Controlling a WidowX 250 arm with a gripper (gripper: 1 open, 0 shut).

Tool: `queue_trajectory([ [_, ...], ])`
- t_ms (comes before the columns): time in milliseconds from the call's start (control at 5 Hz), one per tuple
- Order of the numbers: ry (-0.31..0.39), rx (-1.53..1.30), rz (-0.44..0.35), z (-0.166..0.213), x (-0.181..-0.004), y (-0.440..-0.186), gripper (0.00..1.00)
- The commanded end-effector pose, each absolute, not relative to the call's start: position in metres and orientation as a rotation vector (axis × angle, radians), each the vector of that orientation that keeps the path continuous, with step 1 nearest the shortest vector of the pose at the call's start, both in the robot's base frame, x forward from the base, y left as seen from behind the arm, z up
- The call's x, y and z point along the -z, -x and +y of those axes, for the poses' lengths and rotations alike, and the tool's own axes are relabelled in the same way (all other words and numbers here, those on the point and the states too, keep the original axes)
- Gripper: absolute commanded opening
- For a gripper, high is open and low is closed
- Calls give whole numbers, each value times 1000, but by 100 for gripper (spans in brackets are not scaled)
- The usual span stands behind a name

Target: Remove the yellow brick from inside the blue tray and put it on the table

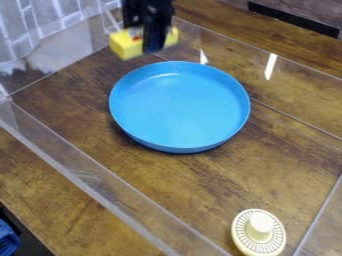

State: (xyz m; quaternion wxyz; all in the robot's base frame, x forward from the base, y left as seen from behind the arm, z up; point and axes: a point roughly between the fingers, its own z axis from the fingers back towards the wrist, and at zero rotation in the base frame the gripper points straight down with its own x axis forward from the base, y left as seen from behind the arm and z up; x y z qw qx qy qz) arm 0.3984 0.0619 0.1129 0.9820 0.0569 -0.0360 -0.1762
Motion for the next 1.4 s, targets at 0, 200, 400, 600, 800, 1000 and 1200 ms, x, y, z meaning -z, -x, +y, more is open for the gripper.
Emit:
queue_trajectory([
  [0,-167,328,-175,93,-166,-403,0],
  [200,-174,335,-174,117,-163,-406,0],
  [400,-180,347,-177,131,-154,-415,0],
  [600,-198,372,-175,145,-144,-425,0],
  [800,-215,399,-172,157,-134,-434,0],
  [1000,-234,430,-178,170,-122,-443,0],
  [1200,-249,468,-187,180,-112,-445,0],
])
